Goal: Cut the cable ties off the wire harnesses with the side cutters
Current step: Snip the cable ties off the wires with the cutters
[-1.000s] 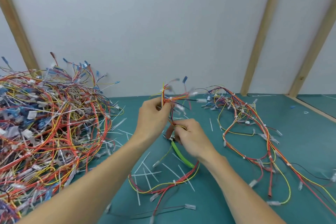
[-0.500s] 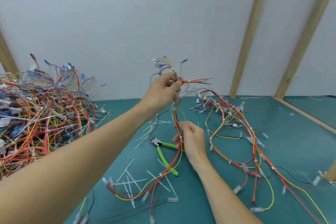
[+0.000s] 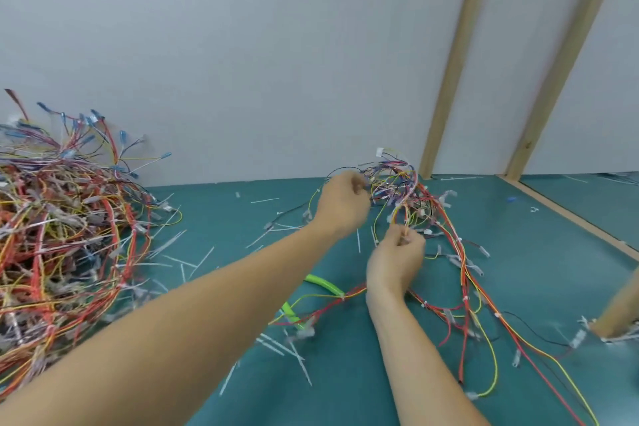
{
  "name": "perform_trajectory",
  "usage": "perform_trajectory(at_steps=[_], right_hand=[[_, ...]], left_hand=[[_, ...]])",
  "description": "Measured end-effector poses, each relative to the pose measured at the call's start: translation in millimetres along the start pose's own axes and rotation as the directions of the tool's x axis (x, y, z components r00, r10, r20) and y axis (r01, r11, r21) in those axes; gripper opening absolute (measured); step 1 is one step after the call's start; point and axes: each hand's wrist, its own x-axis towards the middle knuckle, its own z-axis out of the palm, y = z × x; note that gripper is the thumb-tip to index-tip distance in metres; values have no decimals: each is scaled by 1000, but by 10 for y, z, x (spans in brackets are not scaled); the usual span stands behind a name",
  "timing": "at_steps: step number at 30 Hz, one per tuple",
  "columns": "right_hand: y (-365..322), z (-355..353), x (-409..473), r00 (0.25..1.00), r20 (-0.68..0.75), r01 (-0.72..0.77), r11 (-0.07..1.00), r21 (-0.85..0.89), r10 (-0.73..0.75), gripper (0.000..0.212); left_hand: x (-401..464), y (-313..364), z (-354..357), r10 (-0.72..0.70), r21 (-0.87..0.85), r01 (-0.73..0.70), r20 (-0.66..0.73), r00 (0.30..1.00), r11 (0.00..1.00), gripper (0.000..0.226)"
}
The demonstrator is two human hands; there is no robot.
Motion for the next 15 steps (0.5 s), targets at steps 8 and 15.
perform_trajectory(at_steps=[8,15], right_hand=[[-378,-139,170,978,-139,147,988,-46,-153,32],[-775,-247,6,891,79,413,726,-549,-447,69]], left_hand=[[-687,-267,-103,19,110,-115,635,773,987,39],[-821,-144,8,56,-136,23,546,836,990,34]])
